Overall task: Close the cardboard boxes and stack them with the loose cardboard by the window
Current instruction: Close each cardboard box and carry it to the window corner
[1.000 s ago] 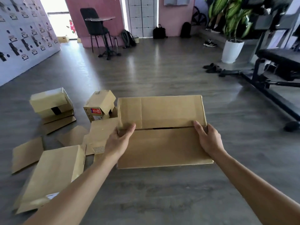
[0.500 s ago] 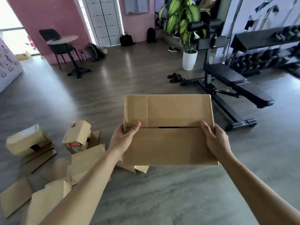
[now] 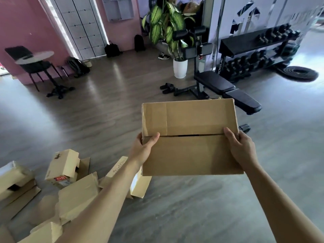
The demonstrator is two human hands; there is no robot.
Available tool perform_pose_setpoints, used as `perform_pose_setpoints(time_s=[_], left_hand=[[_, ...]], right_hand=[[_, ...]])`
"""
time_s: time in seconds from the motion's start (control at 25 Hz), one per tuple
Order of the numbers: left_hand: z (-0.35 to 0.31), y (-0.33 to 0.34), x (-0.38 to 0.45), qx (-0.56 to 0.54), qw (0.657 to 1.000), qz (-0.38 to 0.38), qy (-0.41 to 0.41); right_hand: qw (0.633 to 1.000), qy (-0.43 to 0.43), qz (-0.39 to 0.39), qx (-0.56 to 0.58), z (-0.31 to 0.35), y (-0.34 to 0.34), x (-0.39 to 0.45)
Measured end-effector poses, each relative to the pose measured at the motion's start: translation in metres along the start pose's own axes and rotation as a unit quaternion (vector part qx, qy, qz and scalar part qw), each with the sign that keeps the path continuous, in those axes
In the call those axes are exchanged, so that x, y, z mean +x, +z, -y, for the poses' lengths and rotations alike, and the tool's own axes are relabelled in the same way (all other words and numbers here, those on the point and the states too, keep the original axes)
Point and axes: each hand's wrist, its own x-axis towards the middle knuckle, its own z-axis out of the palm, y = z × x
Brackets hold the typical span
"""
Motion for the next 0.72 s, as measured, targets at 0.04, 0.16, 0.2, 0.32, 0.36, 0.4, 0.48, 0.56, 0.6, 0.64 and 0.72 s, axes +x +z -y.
perform_pose_setpoints(time_s=[0.04,0.16,0.2,0.32,0.36,0.4,0.48,0.56,0.6,0.64,0.72], left_hand=[[-0.001,0.0,0.011,-0.002,1.0,-0.007,-0.001],[-0.006,-0.003,0.05,-0.014,1.0,-0.022,0.003],[-0.01,-0.005,0.067,-0.02,0.999,-0.028,0.002],[-0.027,-0.02,0.127,-0.037,0.998,-0.056,0.002],[-0.035,-0.026,0.149,-0.042,0.997,-0.062,0.002],[-0.042,-0.032,0.171,-0.045,0.997,-0.068,0.004],[-0.051,-0.04,0.207,-0.038,0.996,-0.086,0.009],[-0.06,-0.044,0.248,-0.038,0.994,-0.098,0.016],[-0.065,-0.044,0.268,-0.041,0.994,-0.101,0.015],[-0.069,-0.043,0.287,-0.044,0.994,-0.103,0.012],[-0.075,-0.042,0.329,-0.046,0.992,-0.114,0.013]], right_hand=[[1.0,0.003,0.0,0.001,0.003,0.005,0.008],[1.0,-0.002,-0.006,0.005,0.017,0.026,0.041],[1.0,-0.002,-0.006,0.004,0.024,0.037,0.057],[1.0,-0.008,0.005,-0.004,0.05,0.078,0.111],[1.0,-0.009,0.008,-0.009,0.059,0.091,0.13],[1.0,-0.011,0.011,-0.01,0.067,0.105,0.149],[1.0,-0.016,0.016,-0.004,0.08,0.128,0.181],[0.999,-0.018,0.026,0.001,0.09,0.15,0.219],[0.999,-0.017,0.029,0.003,0.092,0.161,0.238],[0.999,-0.015,0.033,0.004,0.094,0.172,0.258],[0.999,-0.015,0.048,0.005,0.098,0.196,0.302]])
